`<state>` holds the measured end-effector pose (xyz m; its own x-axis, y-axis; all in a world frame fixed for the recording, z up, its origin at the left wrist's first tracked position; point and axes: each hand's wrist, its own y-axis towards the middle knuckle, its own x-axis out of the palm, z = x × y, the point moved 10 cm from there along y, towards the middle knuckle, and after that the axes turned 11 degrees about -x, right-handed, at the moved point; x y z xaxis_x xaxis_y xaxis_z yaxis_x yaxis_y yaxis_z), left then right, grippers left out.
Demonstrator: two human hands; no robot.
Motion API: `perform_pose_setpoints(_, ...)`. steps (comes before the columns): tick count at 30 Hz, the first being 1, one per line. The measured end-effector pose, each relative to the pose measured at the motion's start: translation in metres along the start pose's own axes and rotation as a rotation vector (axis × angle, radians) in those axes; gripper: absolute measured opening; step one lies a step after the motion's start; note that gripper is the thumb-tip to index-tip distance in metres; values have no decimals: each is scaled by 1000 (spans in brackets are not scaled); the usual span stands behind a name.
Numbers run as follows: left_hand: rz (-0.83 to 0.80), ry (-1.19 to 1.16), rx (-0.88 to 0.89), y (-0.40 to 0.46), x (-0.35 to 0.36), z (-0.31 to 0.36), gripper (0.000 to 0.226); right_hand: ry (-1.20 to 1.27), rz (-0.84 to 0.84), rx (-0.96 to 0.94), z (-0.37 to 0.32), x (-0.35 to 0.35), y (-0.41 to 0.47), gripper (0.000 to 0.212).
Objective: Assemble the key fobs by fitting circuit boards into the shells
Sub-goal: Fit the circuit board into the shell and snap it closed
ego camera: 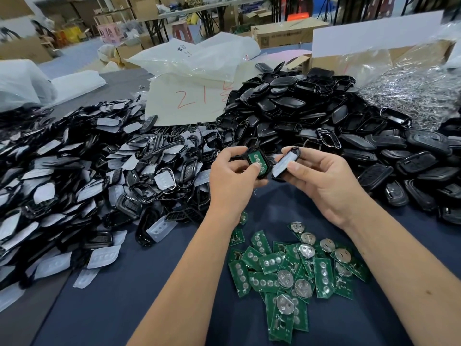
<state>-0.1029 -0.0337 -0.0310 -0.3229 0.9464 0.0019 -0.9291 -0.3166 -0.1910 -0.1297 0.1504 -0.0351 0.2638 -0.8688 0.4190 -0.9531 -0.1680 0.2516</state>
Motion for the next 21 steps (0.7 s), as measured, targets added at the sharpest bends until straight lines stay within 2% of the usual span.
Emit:
perform_pose_setpoints(14,-14,31,72,-3,4,6,33,-64,4,-2,1,-1,-1,37)
perform_pose_setpoints(19,-29,73,153,-7,8,13,38,-91,30,-9,0,-5,-1,37)
perform_pose_setpoints(21,0,123,191,-11,8,17,32,-107,50,-11,0,-7,-1,39)
